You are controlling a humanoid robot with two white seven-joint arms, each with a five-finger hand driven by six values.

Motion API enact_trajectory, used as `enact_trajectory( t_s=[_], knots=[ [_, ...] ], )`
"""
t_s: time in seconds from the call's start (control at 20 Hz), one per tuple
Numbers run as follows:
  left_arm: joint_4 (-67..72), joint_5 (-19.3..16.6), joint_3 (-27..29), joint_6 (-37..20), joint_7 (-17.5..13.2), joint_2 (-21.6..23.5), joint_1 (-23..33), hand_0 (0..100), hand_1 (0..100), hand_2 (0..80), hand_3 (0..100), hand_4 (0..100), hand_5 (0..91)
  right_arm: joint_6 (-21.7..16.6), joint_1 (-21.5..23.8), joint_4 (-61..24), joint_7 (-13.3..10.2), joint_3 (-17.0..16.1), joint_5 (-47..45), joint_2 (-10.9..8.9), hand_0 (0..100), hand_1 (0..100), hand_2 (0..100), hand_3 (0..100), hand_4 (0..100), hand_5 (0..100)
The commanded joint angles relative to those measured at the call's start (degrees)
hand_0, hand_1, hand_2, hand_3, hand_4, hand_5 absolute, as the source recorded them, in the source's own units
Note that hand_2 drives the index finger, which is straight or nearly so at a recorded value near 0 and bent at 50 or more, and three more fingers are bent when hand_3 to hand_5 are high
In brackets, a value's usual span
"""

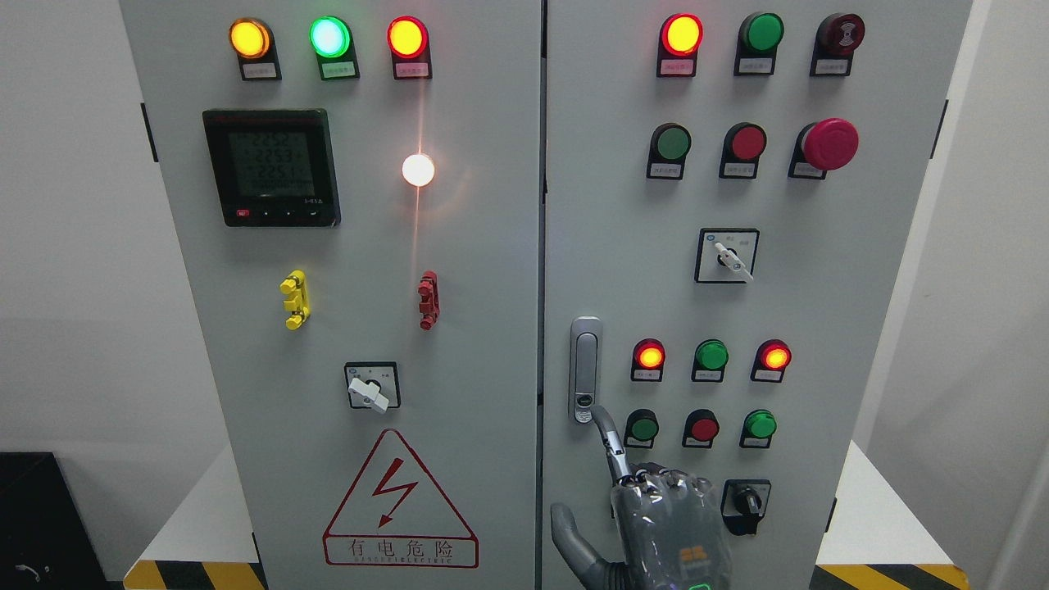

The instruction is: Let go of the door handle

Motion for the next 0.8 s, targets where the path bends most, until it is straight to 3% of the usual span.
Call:
enact_trajectory(
  t_s=[0.0,0.75],
  knots=[
    [0.0,0.0,0.0,0.0,0.0,0.0,0.5,12,56,0.0,0,0,0.0,0.8,-1.1,3.7,0.3,0.5,0.7,1.60,37,33,0,100,100,100],
    [0.0,0.0,0.0,0.0,0.0,0.0,0.4,12,56,0.0,0,0,0.0,2.1,-3.3,5.7,0.6,0.0,0.7,1.77,36,33,0,100,100,100]
  ],
)
